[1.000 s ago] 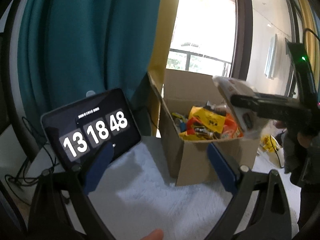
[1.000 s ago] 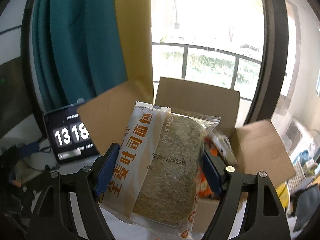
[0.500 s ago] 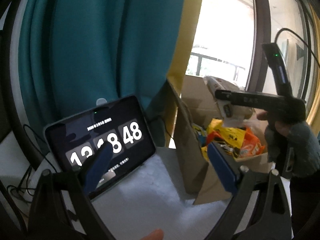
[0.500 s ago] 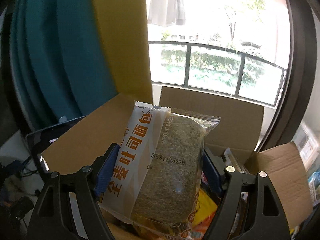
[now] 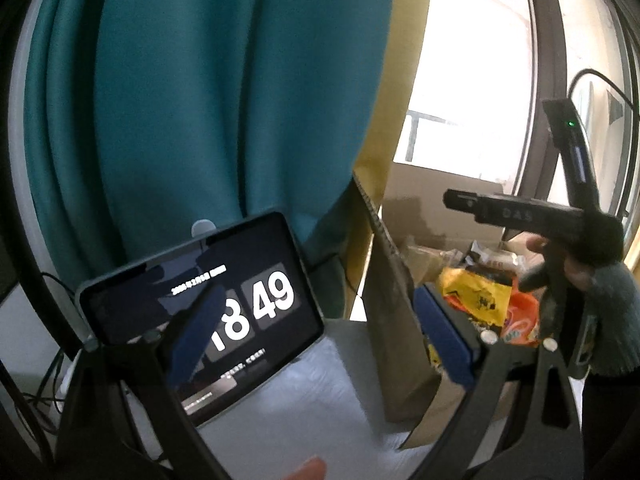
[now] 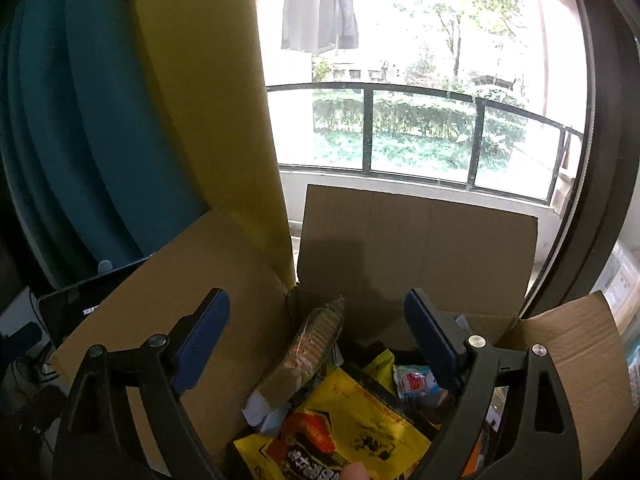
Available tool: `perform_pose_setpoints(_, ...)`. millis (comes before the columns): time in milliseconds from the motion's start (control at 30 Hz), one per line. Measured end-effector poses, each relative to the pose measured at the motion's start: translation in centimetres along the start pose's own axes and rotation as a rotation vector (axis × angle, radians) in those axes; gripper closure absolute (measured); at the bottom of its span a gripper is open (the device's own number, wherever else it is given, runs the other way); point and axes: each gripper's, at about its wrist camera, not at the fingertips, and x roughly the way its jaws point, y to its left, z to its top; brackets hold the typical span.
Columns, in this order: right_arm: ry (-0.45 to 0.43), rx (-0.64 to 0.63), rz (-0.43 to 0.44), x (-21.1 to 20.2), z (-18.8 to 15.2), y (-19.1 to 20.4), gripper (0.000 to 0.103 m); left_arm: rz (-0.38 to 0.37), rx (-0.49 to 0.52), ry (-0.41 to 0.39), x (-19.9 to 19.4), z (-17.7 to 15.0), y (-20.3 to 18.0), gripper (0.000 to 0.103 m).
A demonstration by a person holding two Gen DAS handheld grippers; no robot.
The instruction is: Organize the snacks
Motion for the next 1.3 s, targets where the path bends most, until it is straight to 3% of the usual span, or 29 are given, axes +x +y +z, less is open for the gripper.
perform_pose_setpoints(633, 0.009, -0.028, -0.002, -7.5, -3.5, 1.8, 0.012, -0.036, -0.044, -0.052, -5.5, -0.1, -1.7, 0.007)
perform_pose_setpoints(833, -0.001, -0.026, -0.006, -10.7, -5.1, 2.1, 0.012, -0.017, -0.040, -0.062, -7.5, -0.5, -2.7, 0.007)
perform_pose_setpoints(1300, -0.035, -0.017, -0.021, -19.7, -9.9, 2.1, 0.012, -0.068, -0.038, -0.081, -13.1, -3.2, -5.5, 0.003)
